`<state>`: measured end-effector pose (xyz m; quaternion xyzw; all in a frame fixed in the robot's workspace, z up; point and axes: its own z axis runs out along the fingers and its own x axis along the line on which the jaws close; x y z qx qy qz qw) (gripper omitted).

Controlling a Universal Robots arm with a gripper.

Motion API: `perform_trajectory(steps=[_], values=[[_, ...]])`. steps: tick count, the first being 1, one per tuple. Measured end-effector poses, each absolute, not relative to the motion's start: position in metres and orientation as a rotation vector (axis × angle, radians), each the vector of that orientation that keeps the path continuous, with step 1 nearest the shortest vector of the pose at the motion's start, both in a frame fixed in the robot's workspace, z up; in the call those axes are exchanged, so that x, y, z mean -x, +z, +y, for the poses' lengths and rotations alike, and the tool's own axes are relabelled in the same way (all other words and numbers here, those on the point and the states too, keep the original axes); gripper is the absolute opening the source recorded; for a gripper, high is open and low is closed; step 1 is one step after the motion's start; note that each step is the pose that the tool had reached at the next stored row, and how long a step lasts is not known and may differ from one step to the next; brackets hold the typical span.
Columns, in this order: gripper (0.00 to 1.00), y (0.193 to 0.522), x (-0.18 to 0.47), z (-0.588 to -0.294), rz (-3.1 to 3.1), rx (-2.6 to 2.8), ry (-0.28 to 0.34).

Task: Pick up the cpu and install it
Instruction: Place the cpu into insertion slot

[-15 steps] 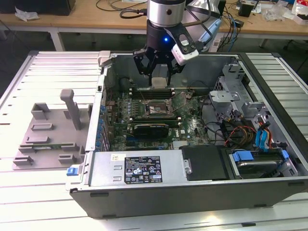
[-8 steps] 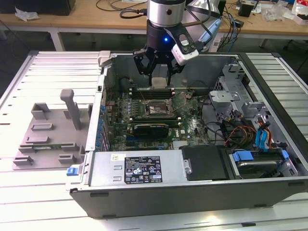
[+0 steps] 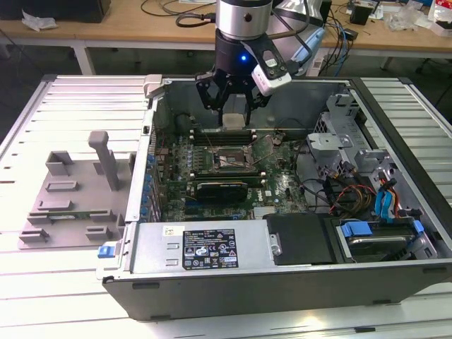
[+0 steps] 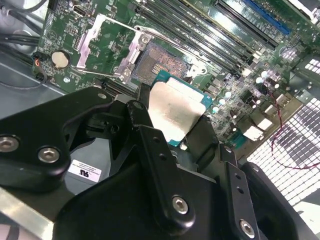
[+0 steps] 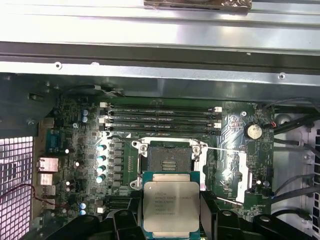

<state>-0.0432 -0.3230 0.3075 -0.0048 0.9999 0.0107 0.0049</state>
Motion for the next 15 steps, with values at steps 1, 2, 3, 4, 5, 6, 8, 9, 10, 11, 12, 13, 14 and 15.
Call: perform_trajectory(steps=[1,2,3,4,5,6,8,9,10,11,12,13,14,15], values=[[0.54,0.3075,0.0432,-0.3230,3.131,-0.055,0.033],[0.54,0.3075,0.0432,-0.3230,3.130,-0.083,0.033],[0.54,0.3075,0.0432,-0.3230,3.129,-0.100,0.033],[0.54,0.3075,0.0432,-0.3230,3.129,-0.115,0.033],[0.54,0.3075,0.0432,-0.3230,3.128,-0.136,0.033],[0.54,0.3075,0.0432,-0.3230,3.127,-0.152,0.033],[0.54,0.3075,0.0432,-0.3230,3.123,-0.212,0.032],[0.54,0.3075,0.0432,-0.3230,3.121,-0.240,0.032],[0.54,0.3075,0.0432,-0.3230,3.118,-0.268,0.032],[0.54,0.3075,0.0432,-0.3230,3.116,-0.288,0.032],[0.54,0.3075,0.0432,-0.3230,3.115,-0.301,0.032],[0.54,0.3075,0.0432,-0.3230,3.114,-0.312,0.032],[0.54,0.3074,0.0432,-0.3230,3.112,-0.328,0.032],[0.54,0.3074,0.0432,-0.3230,3.110,-0.342,0.032]])
